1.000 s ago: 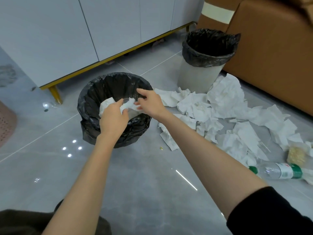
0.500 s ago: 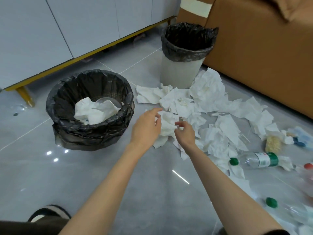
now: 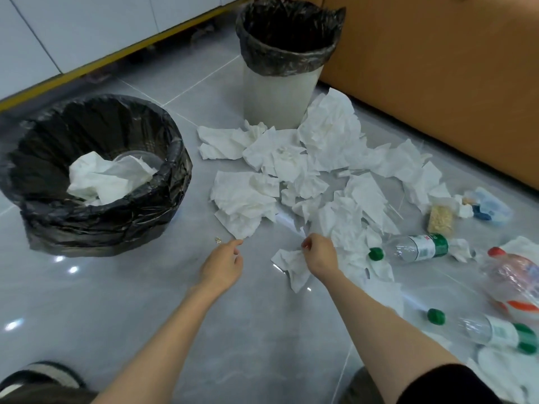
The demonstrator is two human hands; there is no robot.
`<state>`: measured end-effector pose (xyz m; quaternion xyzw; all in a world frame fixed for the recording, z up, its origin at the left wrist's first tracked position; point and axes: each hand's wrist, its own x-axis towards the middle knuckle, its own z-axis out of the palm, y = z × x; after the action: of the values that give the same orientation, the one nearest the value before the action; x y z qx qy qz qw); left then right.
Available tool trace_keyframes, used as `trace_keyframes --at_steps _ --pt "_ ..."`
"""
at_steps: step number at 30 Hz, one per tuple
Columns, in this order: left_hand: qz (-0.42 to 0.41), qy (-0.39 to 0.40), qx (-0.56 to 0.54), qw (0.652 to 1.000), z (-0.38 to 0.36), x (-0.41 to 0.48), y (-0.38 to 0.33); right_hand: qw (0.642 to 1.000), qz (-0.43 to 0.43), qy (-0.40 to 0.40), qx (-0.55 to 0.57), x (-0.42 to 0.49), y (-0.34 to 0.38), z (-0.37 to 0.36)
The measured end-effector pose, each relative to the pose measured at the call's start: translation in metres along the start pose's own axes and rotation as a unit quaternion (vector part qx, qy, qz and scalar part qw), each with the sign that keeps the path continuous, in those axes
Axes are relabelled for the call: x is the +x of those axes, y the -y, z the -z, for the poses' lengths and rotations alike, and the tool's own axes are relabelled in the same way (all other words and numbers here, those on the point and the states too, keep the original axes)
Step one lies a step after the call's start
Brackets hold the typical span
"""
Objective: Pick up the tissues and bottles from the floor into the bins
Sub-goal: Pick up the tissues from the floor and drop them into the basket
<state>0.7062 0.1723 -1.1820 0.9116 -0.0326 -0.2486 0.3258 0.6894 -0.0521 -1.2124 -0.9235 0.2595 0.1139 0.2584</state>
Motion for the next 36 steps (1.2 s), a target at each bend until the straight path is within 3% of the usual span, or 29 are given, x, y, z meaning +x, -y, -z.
trace_keyframes --at_steps 5,9,12,16,17,22,25,26,28,36 --pt "-0.012 -0.007 -0.048 0.999 0.000 0.003 -0.003 0.972 -0.052 -0.045 0.223 -0.004 0.018 0.011" --pt "-0.064 0.000 -0.135 0.989 0.006 0.001 -0.012 0.883 -0.073 0.075 0.458 -0.006 0.050 0.024" --pt "-0.089 0.008 -0.198 0.976 0.011 -0.003 -0.021 0.844 -0.065 0.147 0.512 -0.013 0.071 0.028" --pt "-0.050 -0.019 -0.254 0.966 0.021 -0.004 -0.020 0.791 -0.082 0.227 0.562 -0.020 0.081 0.024" --pt "-0.038 -0.034 -0.252 0.966 0.022 -0.002 -0.016 0.794 -0.083 0.230 0.557 -0.023 0.083 0.022" --pt "0.027 -0.079 -0.245 0.966 0.024 0.002 0.006 0.891 -0.005 0.206 0.404 -0.034 0.091 0.007" --pt "0.054 -0.116 -0.226 0.966 0.024 0.002 0.011 0.970 0.102 0.060 0.212 -0.027 0.100 -0.003" --pt "0.059 -0.126 -0.222 0.965 0.024 0.003 0.013 0.979 0.138 0.014 0.150 -0.024 0.102 -0.004" --pt "0.070 -0.138 -0.211 0.965 0.025 0.004 0.019 0.980 0.185 -0.013 0.076 -0.017 0.107 -0.003" --pt "0.093 -0.109 -0.215 0.966 0.025 0.002 0.035 0.960 0.178 0.137 -0.167 -0.002 0.107 -0.007"
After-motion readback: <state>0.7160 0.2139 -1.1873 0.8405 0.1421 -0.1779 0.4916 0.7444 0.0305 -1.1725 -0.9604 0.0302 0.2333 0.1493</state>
